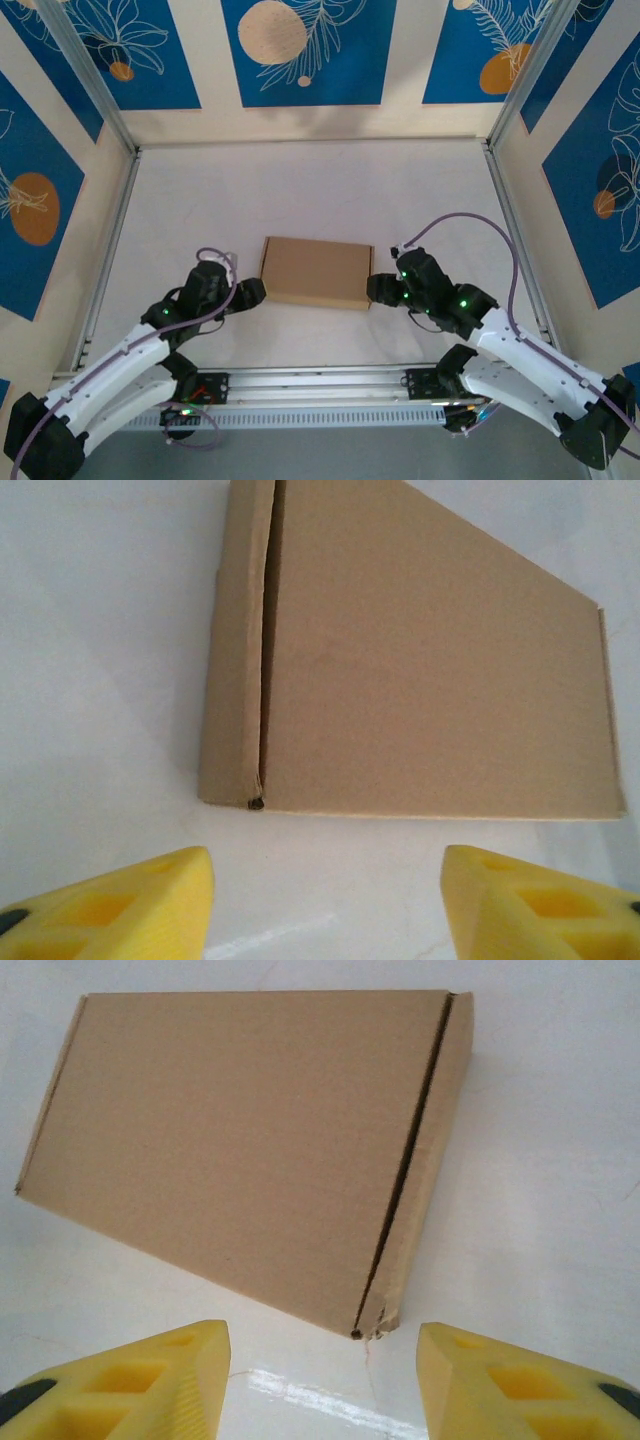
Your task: Fold the paper box
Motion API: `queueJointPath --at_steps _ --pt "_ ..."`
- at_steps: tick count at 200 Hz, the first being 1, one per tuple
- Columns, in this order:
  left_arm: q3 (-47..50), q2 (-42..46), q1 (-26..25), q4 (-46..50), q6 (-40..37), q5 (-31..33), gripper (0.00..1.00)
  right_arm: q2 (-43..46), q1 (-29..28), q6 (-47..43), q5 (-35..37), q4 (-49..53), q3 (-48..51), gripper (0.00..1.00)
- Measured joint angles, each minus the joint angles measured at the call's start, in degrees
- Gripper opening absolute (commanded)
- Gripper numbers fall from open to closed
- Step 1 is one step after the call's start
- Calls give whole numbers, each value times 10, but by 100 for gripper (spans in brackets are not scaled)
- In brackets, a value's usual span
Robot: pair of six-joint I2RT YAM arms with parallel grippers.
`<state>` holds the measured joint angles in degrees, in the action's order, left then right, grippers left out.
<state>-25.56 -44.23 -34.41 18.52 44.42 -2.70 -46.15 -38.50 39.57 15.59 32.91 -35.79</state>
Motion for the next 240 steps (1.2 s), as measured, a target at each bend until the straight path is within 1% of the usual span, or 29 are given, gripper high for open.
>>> queueJointPath --at_steps 18,38,59,84,120,131,158,180,203,220,240 --pt "-23 -35 1 -3 -22 19 67 -49 56 4 -51 -2 -12 52" --pt "-54 -105 5 -8 -58 56 65 -110 105 11 -110 -14 -19 53" --pt "-85 -190 10 -28 -94 92 63 -162 125 15 -157 -26 -23 52" --pt "-97 -259 26 -62 -123 105 60 -216 141 15 -196 -40 -38 50" --pt "-115 -321 54 -106 -141 103 58 -276 161 14 -212 -67 -52 49" --pt "-120 -334 59 -120 -144 101 57 -296 165 14 -217 -77 -56 46" --pt "-129 -360 61 -151 -145 83 47 -353 168 13 -230 -96 -75 37" --pt "-129 -366 66 -168 -134 71 42 -385 171 3 -229 -96 -108 34" --pt "-127 -366 64 -182 -114 35 37 -412 172 -12 -228 -95 -134 33" --pt "-123 -366 63 -188 -104 25 36 -427 176 -21 -220 -88 -153 34" --pt "-116 -364 51 -198 -88 21 36 -449 185 -38 -206 -73 -181 35"
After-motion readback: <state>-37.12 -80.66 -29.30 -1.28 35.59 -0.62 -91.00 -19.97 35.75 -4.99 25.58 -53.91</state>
